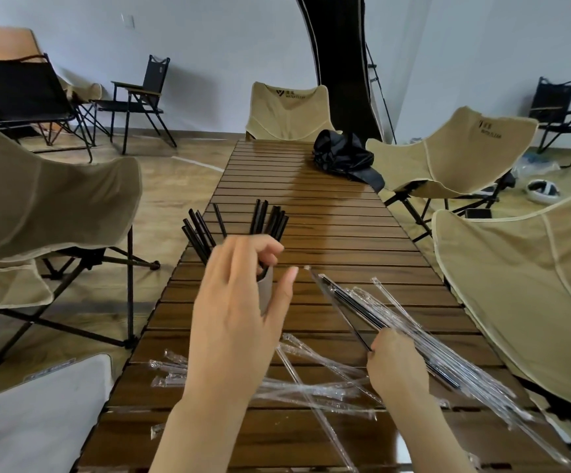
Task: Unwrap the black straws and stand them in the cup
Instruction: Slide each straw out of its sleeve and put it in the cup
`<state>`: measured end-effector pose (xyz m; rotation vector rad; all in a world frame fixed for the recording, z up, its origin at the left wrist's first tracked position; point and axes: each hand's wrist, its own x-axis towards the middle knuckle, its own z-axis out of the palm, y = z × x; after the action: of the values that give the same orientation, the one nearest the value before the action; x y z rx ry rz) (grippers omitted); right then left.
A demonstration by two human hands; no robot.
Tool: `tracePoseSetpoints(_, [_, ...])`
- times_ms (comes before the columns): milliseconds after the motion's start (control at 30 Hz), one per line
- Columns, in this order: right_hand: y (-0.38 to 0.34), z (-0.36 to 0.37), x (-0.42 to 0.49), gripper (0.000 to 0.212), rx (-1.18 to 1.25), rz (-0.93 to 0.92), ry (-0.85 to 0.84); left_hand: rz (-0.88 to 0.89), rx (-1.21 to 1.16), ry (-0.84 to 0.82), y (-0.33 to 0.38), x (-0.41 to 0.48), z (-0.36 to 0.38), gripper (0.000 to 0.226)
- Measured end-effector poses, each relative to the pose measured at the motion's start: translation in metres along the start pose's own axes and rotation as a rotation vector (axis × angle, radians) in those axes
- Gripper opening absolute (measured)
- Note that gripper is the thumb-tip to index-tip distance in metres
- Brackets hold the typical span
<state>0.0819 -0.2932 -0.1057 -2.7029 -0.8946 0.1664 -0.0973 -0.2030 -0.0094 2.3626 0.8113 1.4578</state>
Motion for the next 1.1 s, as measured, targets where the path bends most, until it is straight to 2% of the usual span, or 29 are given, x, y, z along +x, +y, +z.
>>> tracePoseSetpoints(133, [-0.003,0.002,-0.001,0.015,-0.031,-0.007,0.008,0.149,0.083,-0.165,0.002,-0.007,0.008,0.025])
tracePoseSetpoints(233, [0.0,-0.003,0.003,0.015,-0.022,0.007,0.036,0.154,0.066,-0.205,0.001,-0.01,0.011,0.022])
tracePoseSetpoints(333, [-0.001,-0.005,0.002,0.024,0.039,-0.032,0.001,0.147,0.038,-0.266,0.001,-0.011,0.014,0.018])
tracePoseSetpoints(433, [-0.004,-0.003,0.0,0.017,0.041,-0.053,-0.045,0.166,0.014,-0.349,0.001,-0.013,0.016,0.015])
tracePoseSetpoints(567, [-0.003,-0.002,0.001,0.005,0.038,-0.046,-0.02,0.108,-0.013,-0.476,0.0,-0.015,0.02,0.043])
tracePoseSetpoints(867, [-0.004,-0.008,-0.001,0.012,-0.023,-0.076,-0.091,0.085,-0.017,-0.558,-0.012,-0.021,0.029,0.056])
tracePoseSetpoints(1000, [-0.004,-0.035,0.005,0.007,0.087,0.006,-0.14,0.024,-0.066,-0.554,-0.014,-0.019,0.028,0.048])
tracePoseSetpoints(1100, [0.005,-0.068,0.009,0.013,0.202,0.055,-0.124,0.059,-0.025,-0.547,-0.013,-0.02,0.028,0.036])
